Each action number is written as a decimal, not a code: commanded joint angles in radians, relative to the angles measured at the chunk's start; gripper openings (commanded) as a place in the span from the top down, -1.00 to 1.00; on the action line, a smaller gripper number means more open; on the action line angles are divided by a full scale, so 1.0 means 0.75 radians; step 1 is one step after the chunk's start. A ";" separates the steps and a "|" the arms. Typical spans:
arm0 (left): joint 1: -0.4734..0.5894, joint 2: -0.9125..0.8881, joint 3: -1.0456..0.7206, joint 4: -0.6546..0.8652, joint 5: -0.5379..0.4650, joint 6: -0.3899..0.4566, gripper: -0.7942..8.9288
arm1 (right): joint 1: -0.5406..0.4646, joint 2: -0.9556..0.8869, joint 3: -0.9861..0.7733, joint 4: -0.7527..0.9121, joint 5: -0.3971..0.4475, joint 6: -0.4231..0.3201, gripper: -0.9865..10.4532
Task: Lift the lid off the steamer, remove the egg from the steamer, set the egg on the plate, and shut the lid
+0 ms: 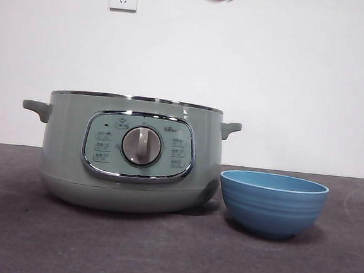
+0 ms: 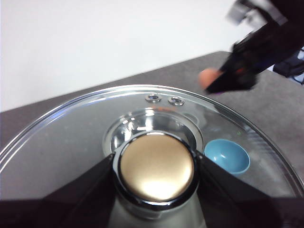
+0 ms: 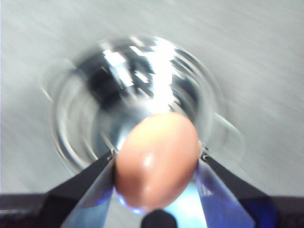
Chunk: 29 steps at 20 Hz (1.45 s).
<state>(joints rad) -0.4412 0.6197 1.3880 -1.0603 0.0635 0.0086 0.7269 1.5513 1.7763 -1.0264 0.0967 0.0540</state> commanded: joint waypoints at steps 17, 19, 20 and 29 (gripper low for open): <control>-0.003 0.178 0.018 0.206 0.105 0.023 0.85 | -0.175 -0.156 -0.939 0.468 0.002 -0.006 0.85; -0.003 0.190 0.018 0.207 0.103 0.023 0.85 | -0.218 -0.116 -0.984 0.546 -0.053 -0.030 0.85; -0.003 0.196 0.018 0.208 0.103 0.023 0.85 | -0.242 -0.085 -0.992 0.561 -0.089 -0.038 0.85; -0.003 0.248 0.018 0.227 0.103 0.023 0.85 | -0.267 0.127 -0.992 0.633 -0.166 -0.074 0.85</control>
<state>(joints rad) -0.4416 0.8143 1.3880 -0.9482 0.1387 0.0185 0.5240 1.6367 1.0412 -0.5549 -0.0269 0.0067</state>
